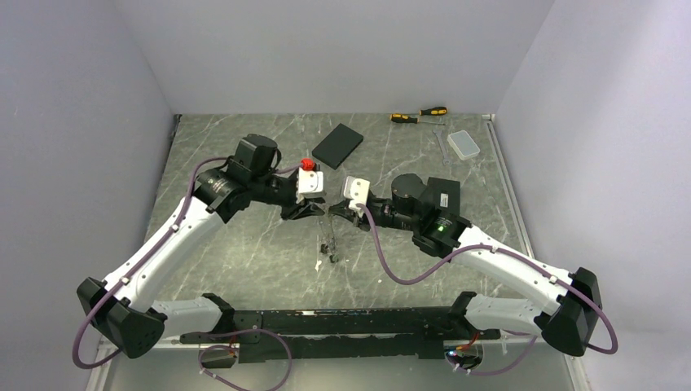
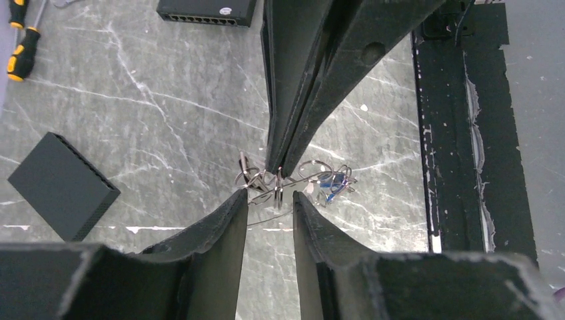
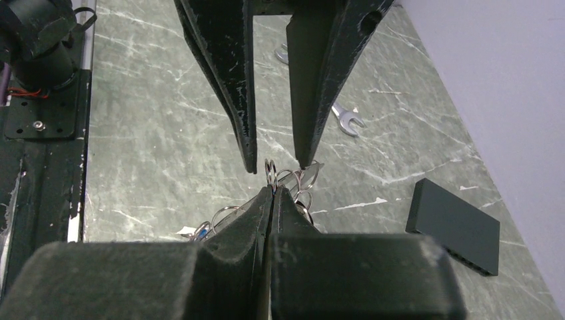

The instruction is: Put the keys on the keyring

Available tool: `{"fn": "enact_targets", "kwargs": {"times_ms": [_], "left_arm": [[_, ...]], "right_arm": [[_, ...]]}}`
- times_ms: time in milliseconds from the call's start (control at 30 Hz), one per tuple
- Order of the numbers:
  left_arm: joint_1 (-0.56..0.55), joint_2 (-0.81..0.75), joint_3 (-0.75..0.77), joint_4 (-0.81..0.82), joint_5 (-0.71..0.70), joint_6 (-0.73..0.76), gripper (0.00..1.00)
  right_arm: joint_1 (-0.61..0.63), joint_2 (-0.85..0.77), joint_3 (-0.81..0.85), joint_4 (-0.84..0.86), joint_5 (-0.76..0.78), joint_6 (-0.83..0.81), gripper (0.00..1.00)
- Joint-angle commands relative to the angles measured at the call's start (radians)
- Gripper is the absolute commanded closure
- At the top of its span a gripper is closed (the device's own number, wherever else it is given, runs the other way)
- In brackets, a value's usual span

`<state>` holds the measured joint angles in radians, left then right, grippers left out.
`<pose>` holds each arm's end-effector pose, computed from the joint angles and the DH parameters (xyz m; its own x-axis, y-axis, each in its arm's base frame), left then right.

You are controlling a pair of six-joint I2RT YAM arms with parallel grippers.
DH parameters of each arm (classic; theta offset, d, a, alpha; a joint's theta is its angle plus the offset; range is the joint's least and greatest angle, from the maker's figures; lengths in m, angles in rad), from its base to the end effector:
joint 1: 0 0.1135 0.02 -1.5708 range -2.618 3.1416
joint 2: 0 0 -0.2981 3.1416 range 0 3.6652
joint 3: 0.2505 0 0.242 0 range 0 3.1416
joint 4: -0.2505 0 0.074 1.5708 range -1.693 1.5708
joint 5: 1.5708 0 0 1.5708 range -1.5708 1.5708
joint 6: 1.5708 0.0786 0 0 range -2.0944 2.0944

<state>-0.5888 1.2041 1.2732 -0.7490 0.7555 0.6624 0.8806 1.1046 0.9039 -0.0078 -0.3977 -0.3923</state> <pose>0.1737 -0.1808 0.3853 0.1091 0.4655 -0.8783 0.9900 0.0291 0.1383 0.1491 0.2284 0.3615 0.2422 -0.2602 -0.9347 -0.9302 0.2114 -0.3000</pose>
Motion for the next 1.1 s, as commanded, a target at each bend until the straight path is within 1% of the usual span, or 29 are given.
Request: {"fn": "enact_targets", "kwargs": {"times_ms": [0,100,333,467,700,733,767,800,833,967,1067], "left_arm": [[-0.002,0.000,0.068,-0.021,-0.006,0.035,0.63],[-0.002,0.005,0.070,-0.023,0.003,0.035,0.64],[-0.003,0.041,0.075,-0.030,0.059,0.030,0.74],[-0.003,0.041,0.060,-0.009,0.071,0.019,0.74],[-0.007,0.043,0.026,0.024,0.093,0.013,0.80],[-0.009,0.040,0.017,0.036,0.097,0.013,0.84],[-0.011,0.037,0.008,0.048,0.098,0.010,0.89],[-0.012,0.035,-0.001,0.059,0.096,0.008,0.96],[-0.013,0.034,-0.006,0.064,0.092,0.010,1.00],[-0.015,0.033,-0.015,0.068,0.071,0.020,1.00],[-0.014,0.028,-0.026,0.111,0.044,-0.020,1.00]], "right_arm": [[0.005,-0.023,0.012,0.065,-0.009,-0.017,1.00],[0.004,-0.024,0.008,0.073,-0.014,-0.015,1.00],[0.004,-0.025,0.010,0.079,-0.021,-0.016,1.00],[0.005,-0.021,0.013,0.078,-0.024,-0.015,1.00],[0.005,-0.017,0.012,0.088,-0.020,-0.014,1.00],[0.005,-0.015,0.012,0.089,-0.018,-0.014,1.00],[0.004,-0.014,0.012,0.090,-0.016,-0.013,1.00],[0.005,-0.014,0.012,0.091,-0.014,-0.013,1.00],[0.005,-0.013,0.011,0.095,-0.012,-0.010,1.00],[0.004,-0.013,0.020,0.106,-0.006,0.017,1.00],[0.003,-0.011,0.035,0.090,0.010,0.050,1.00]]}}
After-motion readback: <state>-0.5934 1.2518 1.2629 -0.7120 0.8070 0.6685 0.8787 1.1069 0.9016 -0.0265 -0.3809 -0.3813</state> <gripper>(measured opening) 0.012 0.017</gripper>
